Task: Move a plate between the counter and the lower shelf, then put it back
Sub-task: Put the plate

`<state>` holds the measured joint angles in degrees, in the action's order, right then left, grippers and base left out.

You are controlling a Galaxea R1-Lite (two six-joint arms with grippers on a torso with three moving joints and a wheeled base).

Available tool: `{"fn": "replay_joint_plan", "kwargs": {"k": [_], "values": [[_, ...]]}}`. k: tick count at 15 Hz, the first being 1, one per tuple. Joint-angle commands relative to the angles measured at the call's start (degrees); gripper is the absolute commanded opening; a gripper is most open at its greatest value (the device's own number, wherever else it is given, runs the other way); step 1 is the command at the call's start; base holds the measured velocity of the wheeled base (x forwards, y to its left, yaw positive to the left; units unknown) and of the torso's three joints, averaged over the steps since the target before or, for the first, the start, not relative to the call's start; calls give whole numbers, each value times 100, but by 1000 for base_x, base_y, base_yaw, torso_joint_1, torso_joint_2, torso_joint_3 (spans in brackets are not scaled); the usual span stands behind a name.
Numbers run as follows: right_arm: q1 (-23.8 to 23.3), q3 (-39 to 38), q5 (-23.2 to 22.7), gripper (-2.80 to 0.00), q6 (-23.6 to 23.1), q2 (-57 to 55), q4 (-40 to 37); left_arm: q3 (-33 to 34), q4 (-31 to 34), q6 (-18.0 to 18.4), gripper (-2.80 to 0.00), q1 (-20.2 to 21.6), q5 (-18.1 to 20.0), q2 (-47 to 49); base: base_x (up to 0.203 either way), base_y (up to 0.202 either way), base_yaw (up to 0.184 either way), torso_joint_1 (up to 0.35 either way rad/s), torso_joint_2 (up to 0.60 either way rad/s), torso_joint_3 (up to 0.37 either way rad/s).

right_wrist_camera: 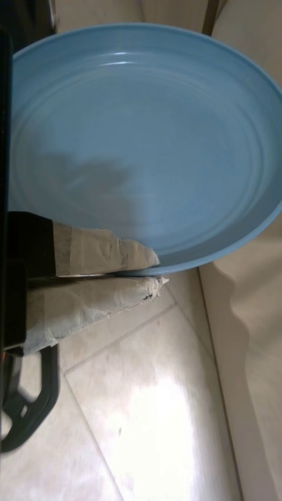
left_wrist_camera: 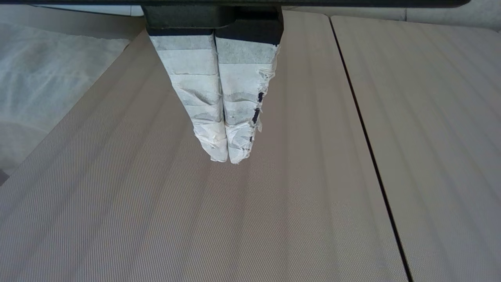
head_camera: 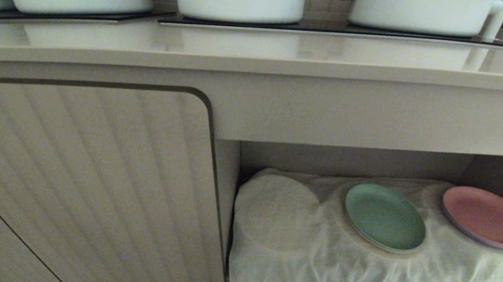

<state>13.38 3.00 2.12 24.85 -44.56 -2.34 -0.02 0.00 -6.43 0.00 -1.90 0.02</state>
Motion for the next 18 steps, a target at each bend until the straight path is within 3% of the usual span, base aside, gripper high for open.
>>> {"fn": "replay_joint_plan", "kwargs": {"k": [1, 5, 18], "values": [[-157, -27, -10, -280, -24, 320, -28, -6, 0, -7, -280, 0, -3, -2, 0, 0, 0, 0, 0, 0], [-257, -27, -212, -280, -32, 541, -108, 2, 0, -7, -280, 0, -3, -2, 0, 0, 0, 0, 0, 0], [-149, -53, -196, -280, -40, 542, -117, 2, 0, -7, -280, 0, -3, -2, 0, 0, 0, 0, 0, 0]]}}
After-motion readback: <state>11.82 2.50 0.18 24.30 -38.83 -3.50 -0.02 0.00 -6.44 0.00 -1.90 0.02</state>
